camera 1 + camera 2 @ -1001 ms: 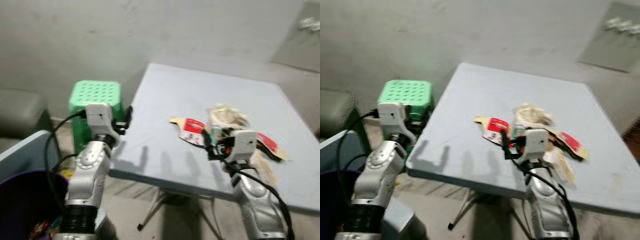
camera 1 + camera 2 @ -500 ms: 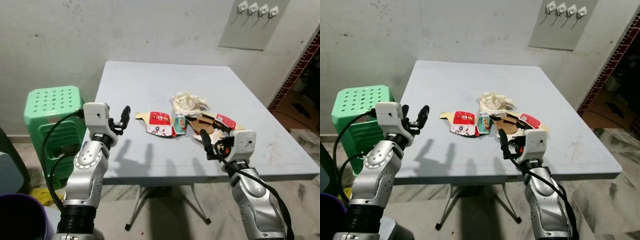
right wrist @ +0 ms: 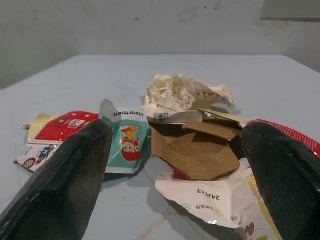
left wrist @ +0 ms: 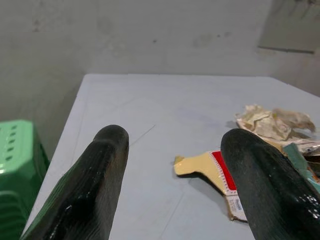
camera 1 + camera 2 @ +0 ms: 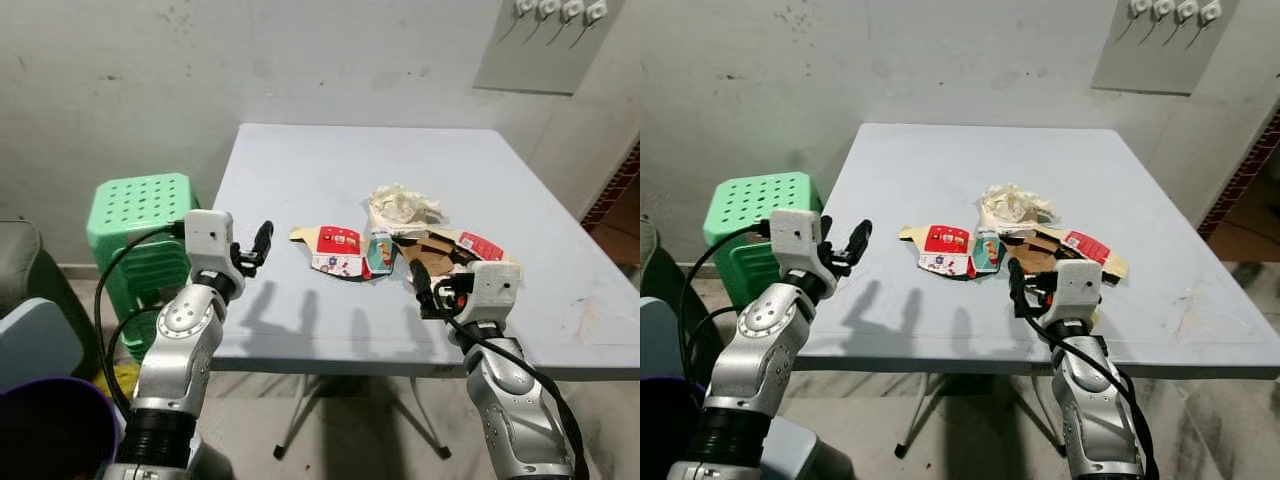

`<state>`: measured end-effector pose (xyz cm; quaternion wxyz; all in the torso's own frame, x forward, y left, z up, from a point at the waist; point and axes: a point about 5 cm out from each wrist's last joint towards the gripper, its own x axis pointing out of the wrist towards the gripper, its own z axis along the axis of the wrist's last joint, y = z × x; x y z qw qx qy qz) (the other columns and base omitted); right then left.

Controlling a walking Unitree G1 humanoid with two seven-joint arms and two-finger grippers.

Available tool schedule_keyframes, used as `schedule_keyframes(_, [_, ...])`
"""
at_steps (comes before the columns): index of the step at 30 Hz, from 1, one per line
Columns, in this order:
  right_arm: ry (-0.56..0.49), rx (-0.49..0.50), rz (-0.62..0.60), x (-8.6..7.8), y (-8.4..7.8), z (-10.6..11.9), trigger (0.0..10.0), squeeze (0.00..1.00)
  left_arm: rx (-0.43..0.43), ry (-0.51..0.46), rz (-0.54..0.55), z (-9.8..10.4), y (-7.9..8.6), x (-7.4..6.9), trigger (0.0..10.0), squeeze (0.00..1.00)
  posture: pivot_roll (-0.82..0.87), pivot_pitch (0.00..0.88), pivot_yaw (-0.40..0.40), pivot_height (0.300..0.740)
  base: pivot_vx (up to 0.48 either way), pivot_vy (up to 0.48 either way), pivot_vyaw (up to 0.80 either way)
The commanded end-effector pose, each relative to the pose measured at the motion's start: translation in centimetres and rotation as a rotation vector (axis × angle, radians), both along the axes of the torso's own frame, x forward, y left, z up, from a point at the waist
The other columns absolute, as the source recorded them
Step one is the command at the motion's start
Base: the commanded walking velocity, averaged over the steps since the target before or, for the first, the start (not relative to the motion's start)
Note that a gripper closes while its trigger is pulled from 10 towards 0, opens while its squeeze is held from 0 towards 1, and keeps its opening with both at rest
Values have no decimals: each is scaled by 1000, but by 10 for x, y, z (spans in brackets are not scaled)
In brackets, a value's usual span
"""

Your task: Picking trash to rubbish bin

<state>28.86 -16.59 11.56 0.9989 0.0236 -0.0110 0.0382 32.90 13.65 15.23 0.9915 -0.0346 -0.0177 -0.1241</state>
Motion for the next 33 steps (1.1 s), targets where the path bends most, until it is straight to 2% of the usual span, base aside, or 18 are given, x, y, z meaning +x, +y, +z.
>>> schedule_keyframes(1, [-10,10,-7,-2,-1,1,10000,0,24,-14,-35,5,-5,3,10000,0,-66,0,30,740,0,0,0])
schedule_keyframes(5, [-15,15,-12,-5,-2,0,10000,0,1,-11,-51,6,-7,5,10000,0,-81,0,41,740,0,0,0])
schedule_keyframes(22, [-12,17,2,-10,-4,0,10000,0,-24,3,-65,5,-12,7,10000,0,-86,0,33,740,0,-480,0])
schedule_keyframes(26, [-11,17,16,-10,-3,0,10000,0,-76,9,-30,5,-11,8,10000,0,-84,0,27,740,0,0,0])
schedule_keyframes(33, [-4,11,44,-12,-4,1,10000,0,-68,11,0,4,-10,8,10000,0,-87,0,20,740,0,0,0])
